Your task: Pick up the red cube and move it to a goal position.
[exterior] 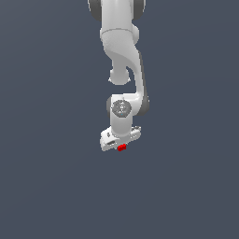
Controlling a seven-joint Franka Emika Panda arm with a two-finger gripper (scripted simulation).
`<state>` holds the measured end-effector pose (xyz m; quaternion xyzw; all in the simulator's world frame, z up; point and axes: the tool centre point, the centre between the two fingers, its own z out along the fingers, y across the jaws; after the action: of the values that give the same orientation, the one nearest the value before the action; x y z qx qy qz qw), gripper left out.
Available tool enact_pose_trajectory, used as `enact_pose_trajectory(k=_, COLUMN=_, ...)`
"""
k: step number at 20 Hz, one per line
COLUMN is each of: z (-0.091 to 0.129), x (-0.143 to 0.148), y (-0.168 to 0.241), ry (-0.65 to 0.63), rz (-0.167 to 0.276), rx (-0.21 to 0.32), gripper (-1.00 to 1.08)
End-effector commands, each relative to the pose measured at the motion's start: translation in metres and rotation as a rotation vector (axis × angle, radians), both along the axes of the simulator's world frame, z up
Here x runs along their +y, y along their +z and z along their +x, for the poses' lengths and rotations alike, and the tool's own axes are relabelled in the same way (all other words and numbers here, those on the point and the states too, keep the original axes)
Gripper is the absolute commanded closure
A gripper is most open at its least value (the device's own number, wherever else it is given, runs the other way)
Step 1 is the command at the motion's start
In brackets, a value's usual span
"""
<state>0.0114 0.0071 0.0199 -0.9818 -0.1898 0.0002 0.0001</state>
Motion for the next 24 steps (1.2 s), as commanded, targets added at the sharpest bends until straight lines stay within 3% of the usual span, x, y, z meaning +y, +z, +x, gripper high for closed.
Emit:
enact_pose_trajectory(k=1, z=0.0, x=0.0, y=0.0, ry=0.0, rz=0.0, rx=0.0, gripper=1.08)
enact_pose_trajectory(k=13, z=-0.006, x=-0.01, y=0.044, ry=0.0, rz=0.0, rx=0.0, gripper=1.08)
enact_pose_trajectory(k=24, z=-0.019, x=-0.033, y=0.155, ry=0.001, rz=0.0, rx=0.0, gripper=1.08)
